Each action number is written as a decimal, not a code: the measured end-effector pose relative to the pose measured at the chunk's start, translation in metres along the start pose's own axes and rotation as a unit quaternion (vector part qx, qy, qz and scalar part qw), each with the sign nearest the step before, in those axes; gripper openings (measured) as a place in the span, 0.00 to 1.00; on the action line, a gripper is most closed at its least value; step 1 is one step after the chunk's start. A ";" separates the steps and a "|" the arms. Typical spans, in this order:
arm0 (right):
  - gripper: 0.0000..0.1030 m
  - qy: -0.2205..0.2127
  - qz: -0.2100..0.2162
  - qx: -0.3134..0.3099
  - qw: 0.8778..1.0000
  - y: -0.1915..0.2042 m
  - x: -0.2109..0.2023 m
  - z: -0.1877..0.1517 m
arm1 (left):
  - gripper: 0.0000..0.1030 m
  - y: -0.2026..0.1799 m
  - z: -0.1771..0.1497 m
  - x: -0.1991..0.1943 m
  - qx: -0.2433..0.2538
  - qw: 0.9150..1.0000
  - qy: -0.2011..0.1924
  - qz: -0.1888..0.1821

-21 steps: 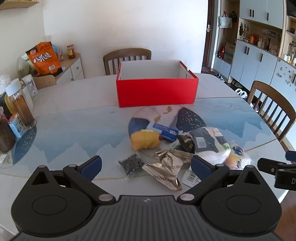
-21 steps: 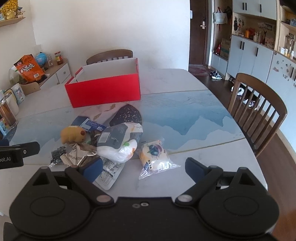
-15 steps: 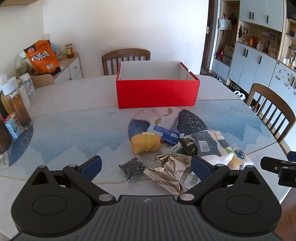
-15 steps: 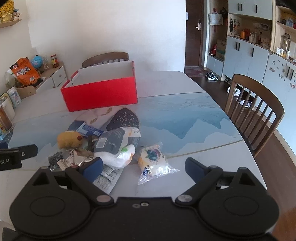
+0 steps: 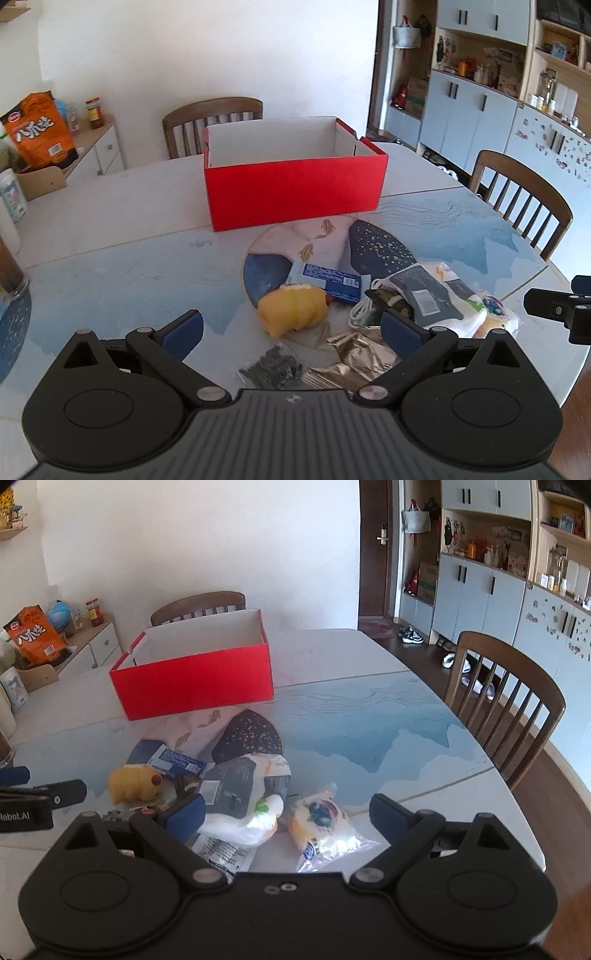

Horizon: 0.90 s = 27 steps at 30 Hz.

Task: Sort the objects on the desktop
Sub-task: 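Move left tool toward yellow toy while right tool approaches grey-white snack bag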

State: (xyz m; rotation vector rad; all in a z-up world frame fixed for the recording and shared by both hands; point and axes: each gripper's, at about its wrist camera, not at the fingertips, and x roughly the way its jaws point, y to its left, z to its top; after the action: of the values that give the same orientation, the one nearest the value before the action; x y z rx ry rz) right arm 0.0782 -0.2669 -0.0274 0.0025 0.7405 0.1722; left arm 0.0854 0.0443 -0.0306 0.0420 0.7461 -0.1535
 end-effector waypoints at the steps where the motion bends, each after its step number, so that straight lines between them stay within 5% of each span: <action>1: 0.93 0.001 -0.004 0.000 1.000 0.002 0.001 0.000 | 1.00 0.003 0.001 0.003 0.003 1.000 0.001 -0.005; 13: 0.93 0.019 -0.037 0.012 0.999 0.003 0.021 0.001 | 1.00 0.007 0.009 0.042 0.028 0.999 0.017 -0.023; 27: 0.93 0.059 0.023 -0.024 0.998 0.024 0.085 0.023 | 0.99 0.003 0.017 0.090 0.014 0.999 0.044 0.011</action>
State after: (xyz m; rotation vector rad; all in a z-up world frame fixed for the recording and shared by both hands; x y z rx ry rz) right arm 0.1517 -0.2287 -0.0665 -0.0367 0.8541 0.2365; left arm 0.1620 0.0351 -0.0794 0.0840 0.8321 -0.1410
